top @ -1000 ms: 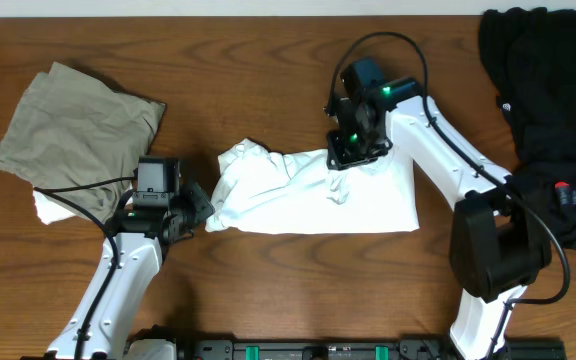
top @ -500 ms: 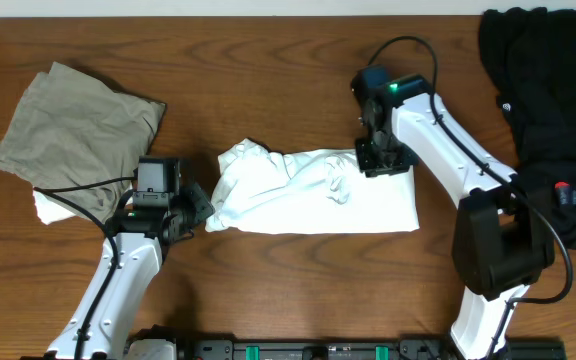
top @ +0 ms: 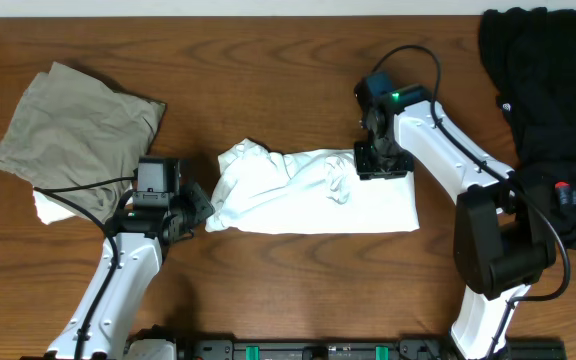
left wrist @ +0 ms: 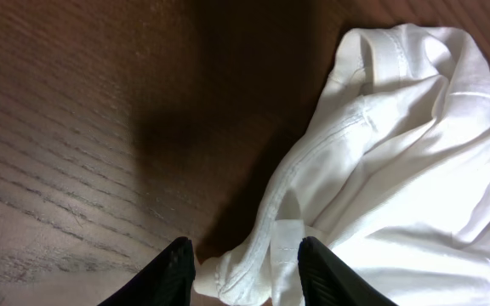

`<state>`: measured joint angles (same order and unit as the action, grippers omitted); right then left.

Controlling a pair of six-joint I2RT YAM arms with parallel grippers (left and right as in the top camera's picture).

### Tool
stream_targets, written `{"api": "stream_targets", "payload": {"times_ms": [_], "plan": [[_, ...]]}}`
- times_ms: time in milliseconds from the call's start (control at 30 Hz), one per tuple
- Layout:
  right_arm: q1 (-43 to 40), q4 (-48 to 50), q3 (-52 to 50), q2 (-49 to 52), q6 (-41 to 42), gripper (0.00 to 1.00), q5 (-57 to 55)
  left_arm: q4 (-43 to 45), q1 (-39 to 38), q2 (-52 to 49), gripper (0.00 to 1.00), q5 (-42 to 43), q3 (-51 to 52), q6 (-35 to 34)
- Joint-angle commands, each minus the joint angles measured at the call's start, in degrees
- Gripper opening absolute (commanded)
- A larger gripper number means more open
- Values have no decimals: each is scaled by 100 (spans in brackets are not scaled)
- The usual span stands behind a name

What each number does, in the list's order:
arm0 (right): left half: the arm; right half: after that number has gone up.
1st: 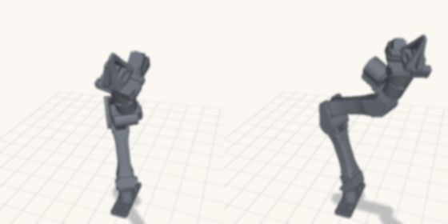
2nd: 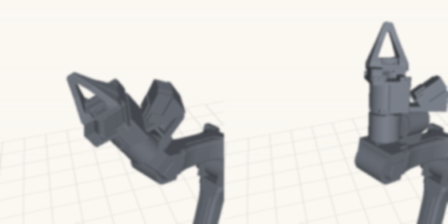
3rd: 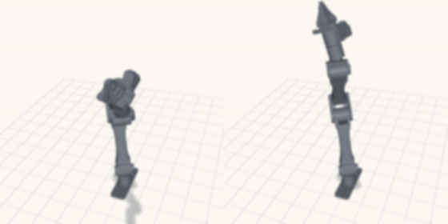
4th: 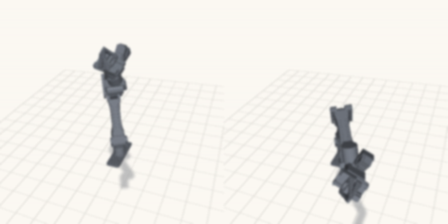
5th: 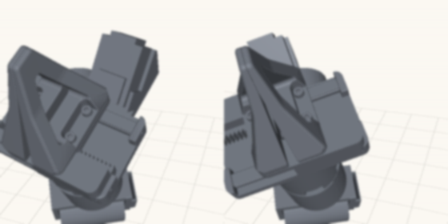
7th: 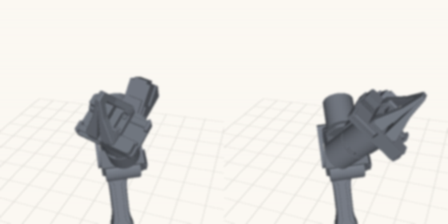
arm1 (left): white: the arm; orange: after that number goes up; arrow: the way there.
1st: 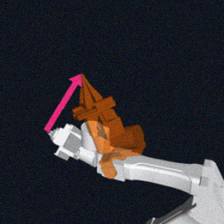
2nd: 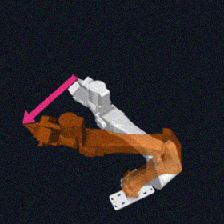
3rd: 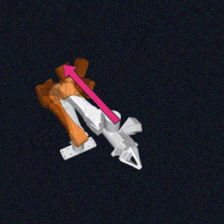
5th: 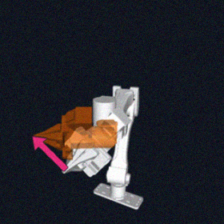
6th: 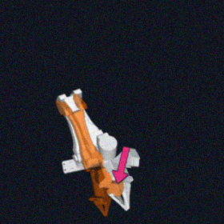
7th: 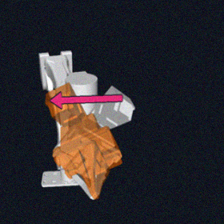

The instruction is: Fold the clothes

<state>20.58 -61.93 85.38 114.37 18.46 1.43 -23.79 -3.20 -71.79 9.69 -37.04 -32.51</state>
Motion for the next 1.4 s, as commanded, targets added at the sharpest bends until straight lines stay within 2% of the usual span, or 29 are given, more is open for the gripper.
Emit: {"api": "stream_targets", "payload": {"times_ms": [0, 233, 267, 367, 667, 700, 733, 767, 933, 1200, 1367], "plan": [[-4, 74, -37, -57, 87, 40, 94, -20, 28, 74, 43, -70, 31, 101], [2, 184, -39, -57, 129, 31, 96, -20, 28, 74, 43, -70, 31, 101], [2, 186, -39, -57, 129, 26, 96, -20, 28, 74, 43, -70, 31, 101], [2, 245, -39, -55, 192, 1, 92, -20, 28, 74, 43, -70, 31, 101], [0, 1475, -37, -57, -190, 1, 164, -20, 28, 74, 43, -70, 31, 101], [0, 1569, -37, -57, -225, 5, 166, -20, 28, 74, 43, -70, 31, 101], [0, 1620, -37, -57, -234, 14, 184, -20, 28, 74, 43, -70, 31, 101], [0, 1659, -37, -57, -289, 19, 199, -20, 28, 74, 43, -70, 31, 101], [0, 1506, -37, -57, -802, 25, 302, -20, 28, 74, 43, -70, 31, 101], [-186, 931, -15, -201, -824, 23, 179, -20, 28, 74, 43, -70, 31, 101], [-221, 1001, -11, -514, -933, 23, 136, -17, 28, 74, 43, -70, 31, 101]]}}
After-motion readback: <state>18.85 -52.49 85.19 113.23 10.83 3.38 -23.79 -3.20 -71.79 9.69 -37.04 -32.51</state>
